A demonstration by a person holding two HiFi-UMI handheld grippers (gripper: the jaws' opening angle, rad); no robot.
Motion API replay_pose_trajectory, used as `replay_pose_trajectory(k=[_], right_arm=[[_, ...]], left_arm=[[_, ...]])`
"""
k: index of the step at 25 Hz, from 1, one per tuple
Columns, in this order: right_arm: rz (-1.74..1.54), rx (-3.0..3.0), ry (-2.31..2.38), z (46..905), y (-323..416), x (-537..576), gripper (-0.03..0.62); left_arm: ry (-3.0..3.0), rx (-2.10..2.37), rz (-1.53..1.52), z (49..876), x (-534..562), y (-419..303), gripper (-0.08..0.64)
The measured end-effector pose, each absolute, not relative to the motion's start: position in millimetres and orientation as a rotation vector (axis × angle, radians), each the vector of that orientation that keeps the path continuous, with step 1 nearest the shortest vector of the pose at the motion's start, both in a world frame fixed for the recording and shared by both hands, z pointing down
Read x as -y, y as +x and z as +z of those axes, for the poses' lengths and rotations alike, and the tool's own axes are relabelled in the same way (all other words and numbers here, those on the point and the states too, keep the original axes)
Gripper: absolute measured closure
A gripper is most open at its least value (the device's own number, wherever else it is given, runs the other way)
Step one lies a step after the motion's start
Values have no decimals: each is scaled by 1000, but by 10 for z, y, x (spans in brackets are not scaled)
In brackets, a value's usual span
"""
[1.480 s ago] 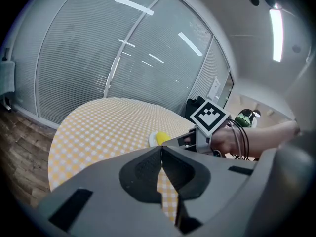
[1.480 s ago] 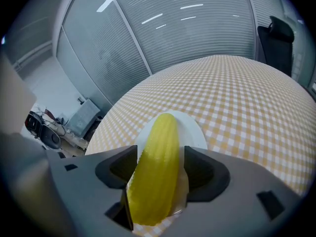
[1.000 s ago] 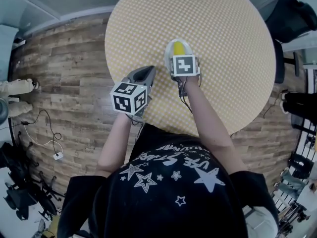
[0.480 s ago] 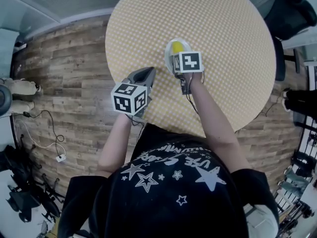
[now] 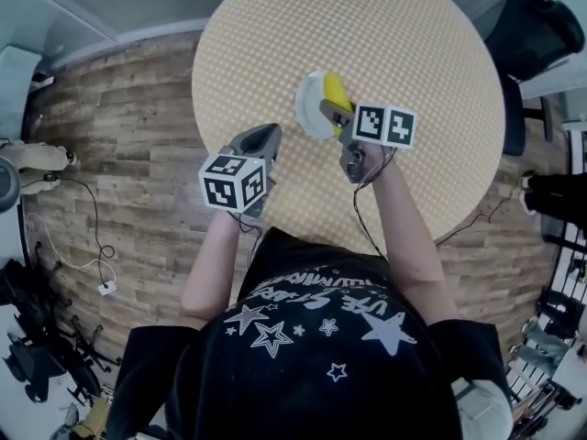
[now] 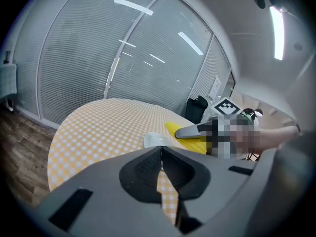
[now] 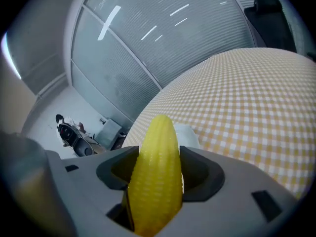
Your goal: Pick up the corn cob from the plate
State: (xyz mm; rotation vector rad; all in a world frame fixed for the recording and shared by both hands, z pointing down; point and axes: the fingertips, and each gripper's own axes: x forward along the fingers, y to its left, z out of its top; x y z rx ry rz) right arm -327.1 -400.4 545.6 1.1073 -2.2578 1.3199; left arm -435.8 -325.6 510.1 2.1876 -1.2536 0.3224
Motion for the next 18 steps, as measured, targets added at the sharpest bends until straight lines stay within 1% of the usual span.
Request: replay_pose_trajectory(k=[8,12,18], right_arm=[[1454,2442,1001,5063,-3043,3851,327],[1439,2536,892,4827,-2934,3707,327],[1370,2624,748,4576,-2611,3409,327]], left_arm=[[2185,1336,326,4901,3024,-4077,552],[2171,1403,309,4785,2902,-3904,552],[2149,1462,302,4766,2706,-3454,552]])
